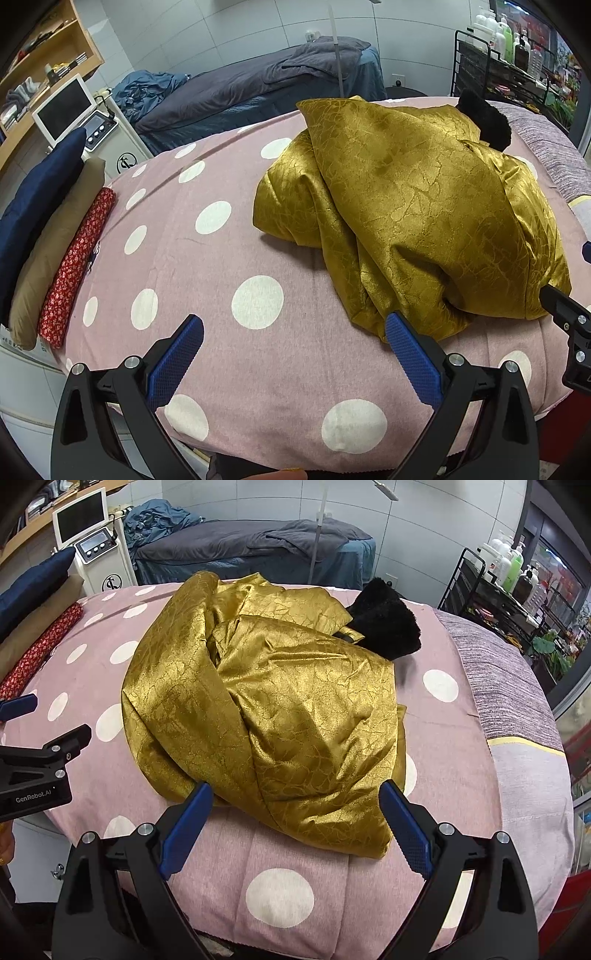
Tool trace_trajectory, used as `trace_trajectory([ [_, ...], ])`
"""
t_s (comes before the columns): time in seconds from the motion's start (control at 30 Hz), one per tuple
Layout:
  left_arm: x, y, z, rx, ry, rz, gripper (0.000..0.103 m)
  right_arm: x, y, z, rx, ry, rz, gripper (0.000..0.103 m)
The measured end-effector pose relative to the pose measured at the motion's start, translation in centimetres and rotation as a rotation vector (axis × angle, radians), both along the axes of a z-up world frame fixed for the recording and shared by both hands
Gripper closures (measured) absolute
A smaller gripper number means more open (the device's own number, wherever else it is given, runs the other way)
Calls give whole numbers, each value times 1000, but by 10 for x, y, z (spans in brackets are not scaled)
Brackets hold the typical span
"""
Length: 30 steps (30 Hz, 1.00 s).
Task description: Fold large clothes
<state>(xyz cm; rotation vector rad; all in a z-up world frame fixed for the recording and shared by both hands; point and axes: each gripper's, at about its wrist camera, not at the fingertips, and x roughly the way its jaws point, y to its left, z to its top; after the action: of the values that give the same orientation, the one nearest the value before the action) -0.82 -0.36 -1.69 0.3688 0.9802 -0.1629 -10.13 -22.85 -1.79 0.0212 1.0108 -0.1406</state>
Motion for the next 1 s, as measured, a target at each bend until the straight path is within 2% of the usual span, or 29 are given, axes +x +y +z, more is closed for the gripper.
trace_trajectory([
  [1.0, -2, -3, -8, 15, 14, -25, 6, 0, 0, -8, 4, 22, 1, 13],
])
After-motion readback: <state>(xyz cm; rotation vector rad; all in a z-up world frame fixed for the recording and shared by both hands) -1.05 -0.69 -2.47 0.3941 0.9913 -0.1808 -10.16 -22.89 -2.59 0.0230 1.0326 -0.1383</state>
